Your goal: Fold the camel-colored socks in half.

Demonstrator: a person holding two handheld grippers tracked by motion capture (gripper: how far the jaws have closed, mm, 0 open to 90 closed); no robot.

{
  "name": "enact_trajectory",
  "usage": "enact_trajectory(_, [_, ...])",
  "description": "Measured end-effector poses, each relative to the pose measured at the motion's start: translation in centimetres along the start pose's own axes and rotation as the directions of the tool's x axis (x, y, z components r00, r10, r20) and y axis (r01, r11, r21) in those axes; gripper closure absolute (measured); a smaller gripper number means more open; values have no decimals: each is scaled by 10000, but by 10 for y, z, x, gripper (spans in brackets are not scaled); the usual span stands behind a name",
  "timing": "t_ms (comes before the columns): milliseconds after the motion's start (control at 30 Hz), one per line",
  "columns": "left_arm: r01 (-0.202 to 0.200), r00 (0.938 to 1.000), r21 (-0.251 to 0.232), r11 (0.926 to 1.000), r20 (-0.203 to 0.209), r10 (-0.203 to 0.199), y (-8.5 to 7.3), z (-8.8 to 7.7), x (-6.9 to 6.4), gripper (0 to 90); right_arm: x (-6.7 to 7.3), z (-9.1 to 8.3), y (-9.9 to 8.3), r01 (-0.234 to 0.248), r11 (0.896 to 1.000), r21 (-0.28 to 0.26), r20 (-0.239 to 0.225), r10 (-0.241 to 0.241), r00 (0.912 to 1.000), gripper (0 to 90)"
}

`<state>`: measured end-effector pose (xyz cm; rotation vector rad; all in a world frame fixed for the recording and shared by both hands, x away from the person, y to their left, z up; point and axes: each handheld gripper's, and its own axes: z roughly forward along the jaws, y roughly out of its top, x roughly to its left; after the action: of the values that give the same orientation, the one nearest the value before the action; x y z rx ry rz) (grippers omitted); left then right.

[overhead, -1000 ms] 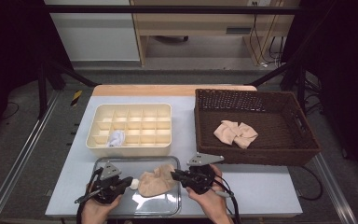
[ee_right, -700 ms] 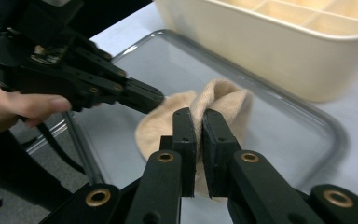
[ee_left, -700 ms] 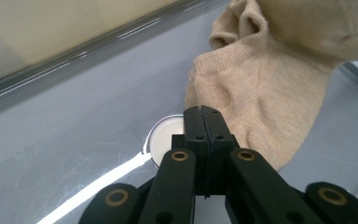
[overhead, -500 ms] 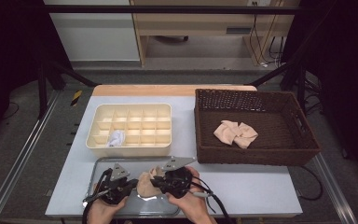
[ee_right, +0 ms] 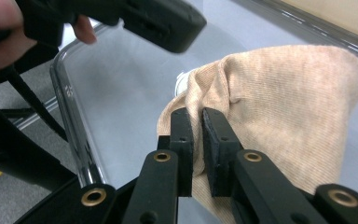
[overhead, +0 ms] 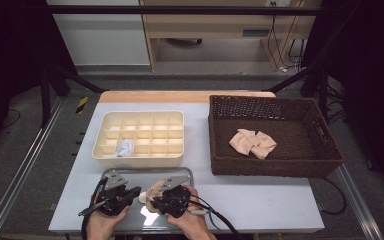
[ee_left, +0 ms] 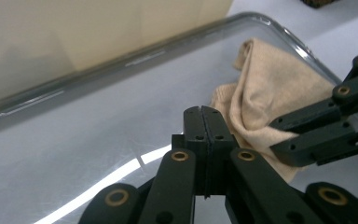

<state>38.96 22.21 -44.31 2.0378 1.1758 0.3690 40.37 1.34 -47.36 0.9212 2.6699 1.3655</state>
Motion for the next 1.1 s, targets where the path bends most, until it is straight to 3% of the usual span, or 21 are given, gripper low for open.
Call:
enact_trajectory(167, [113,9999,-328,9994,48,-112,3,-5,2,898,1,-3,1,-274,9996,-48,-239,273,9993,724])
enact_trajectory(333, [169,9998,-659,9977,154,-159,7,-10,1,898,-2,-24,6,-214,9982,-562,-192,204,9996,649])
enact_trajectory(533, [78,9997,-878,9961,231,-58,13,-12,-3,898,-14,-60,14,-515,9875,-1493,-52,513,9987,658])
enact_trajectory(667, [-35,9994,-961,9954,333,68,17,-12,-7,898,-21,-71,15,-694,9841,-1637,48,711,9975,680])
enact_trajectory(733, [-135,9991,-1012,9948,377,174,20,-14,-10,898,-23,-74,15,-610,9845,-1647,334,674,9972,705])
enact_trajectory(933, [-545,9961,-1345,9894,613,632,39,-17,-28,898,-37,-82,6,-695,9851,-1572,1110,875,9900,705])
enact_trajectory(1100, [-1310,9883,-1089,9854,641,1384,55,0,-56,898,-43,-88,-1,-825,9819,-1703,1341,1061,9853,697])
